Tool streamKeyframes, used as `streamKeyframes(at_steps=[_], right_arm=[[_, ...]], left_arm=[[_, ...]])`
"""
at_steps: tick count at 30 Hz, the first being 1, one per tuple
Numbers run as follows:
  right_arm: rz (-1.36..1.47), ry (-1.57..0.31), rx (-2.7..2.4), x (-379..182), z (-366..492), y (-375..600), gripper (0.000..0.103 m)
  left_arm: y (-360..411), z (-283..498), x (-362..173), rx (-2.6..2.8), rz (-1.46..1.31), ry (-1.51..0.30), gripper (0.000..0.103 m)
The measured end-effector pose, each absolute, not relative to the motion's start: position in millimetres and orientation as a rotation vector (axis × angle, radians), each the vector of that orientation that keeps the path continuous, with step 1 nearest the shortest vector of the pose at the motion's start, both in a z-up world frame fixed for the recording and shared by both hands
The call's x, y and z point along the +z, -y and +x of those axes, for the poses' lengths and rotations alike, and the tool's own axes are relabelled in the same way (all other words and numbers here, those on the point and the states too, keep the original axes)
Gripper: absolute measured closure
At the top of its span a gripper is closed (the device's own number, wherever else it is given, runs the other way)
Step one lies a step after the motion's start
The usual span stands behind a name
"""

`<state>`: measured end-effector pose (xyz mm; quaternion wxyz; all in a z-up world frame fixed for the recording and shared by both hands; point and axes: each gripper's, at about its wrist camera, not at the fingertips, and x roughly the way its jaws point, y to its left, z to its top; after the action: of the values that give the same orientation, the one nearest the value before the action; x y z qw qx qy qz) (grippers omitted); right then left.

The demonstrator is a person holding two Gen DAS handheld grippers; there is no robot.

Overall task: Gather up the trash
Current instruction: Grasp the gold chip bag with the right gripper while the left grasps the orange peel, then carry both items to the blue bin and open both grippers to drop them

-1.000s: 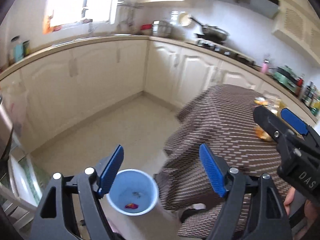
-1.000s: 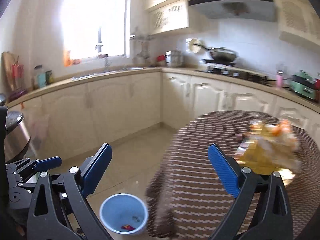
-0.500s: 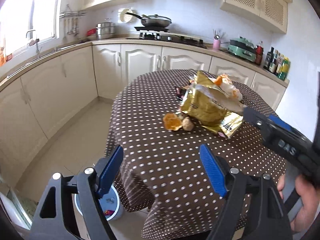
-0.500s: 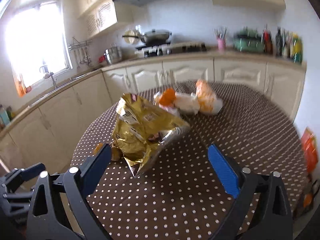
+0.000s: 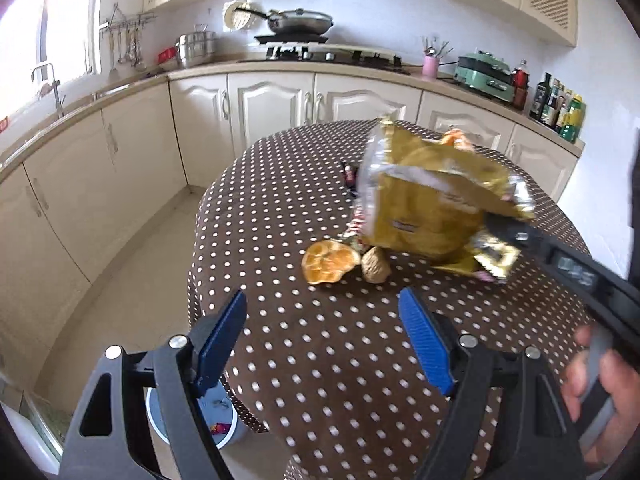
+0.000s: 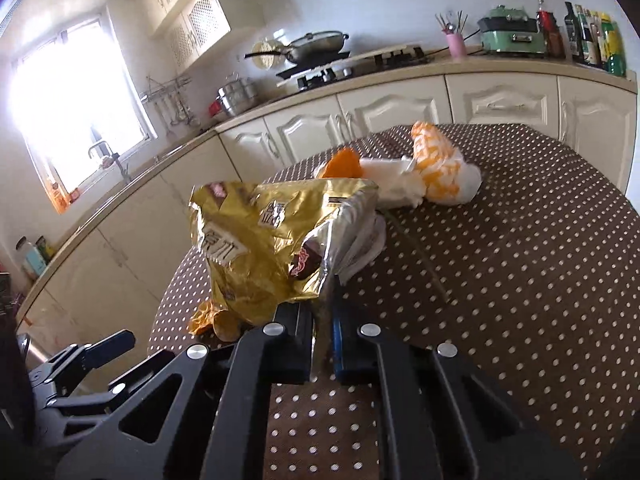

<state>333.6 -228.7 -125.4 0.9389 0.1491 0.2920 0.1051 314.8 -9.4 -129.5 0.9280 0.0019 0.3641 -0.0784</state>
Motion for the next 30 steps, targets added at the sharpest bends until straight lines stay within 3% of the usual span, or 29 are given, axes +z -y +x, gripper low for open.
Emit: streamKeyframes(at_steps=[6,10,17,20,30], right_arm=[[0.345,-0.564,0.209,-119.8,335.8,238.0,0.098],[0.353,-0.563,0.218,-118.2,340.5,237.5,0.098],[0.365,-0.571,0.219,-119.3,344.8,239.3,0.098],[0.364,-0.570,0.220,-118.5,345.2,239.5,0.098],[0.334,-0.525,0.214,-106.5,332.5,231.2,0.098]], left_arm=[[9.3,339.3,-141.5,-0.148,0.022,-0.788,0.027],[13.0,356.3,-150.4,-0.141,0.042,-0.834,0.041],[23.0,375.7,-151.0,-0.158,0.072,-0.831,0.049],[25.4,380.0,-150.7,-0.151,0.091,-0.821,0.072],[-0.5,357.1,-140.0,-0.194,-0.041,-0.781,0.072]])
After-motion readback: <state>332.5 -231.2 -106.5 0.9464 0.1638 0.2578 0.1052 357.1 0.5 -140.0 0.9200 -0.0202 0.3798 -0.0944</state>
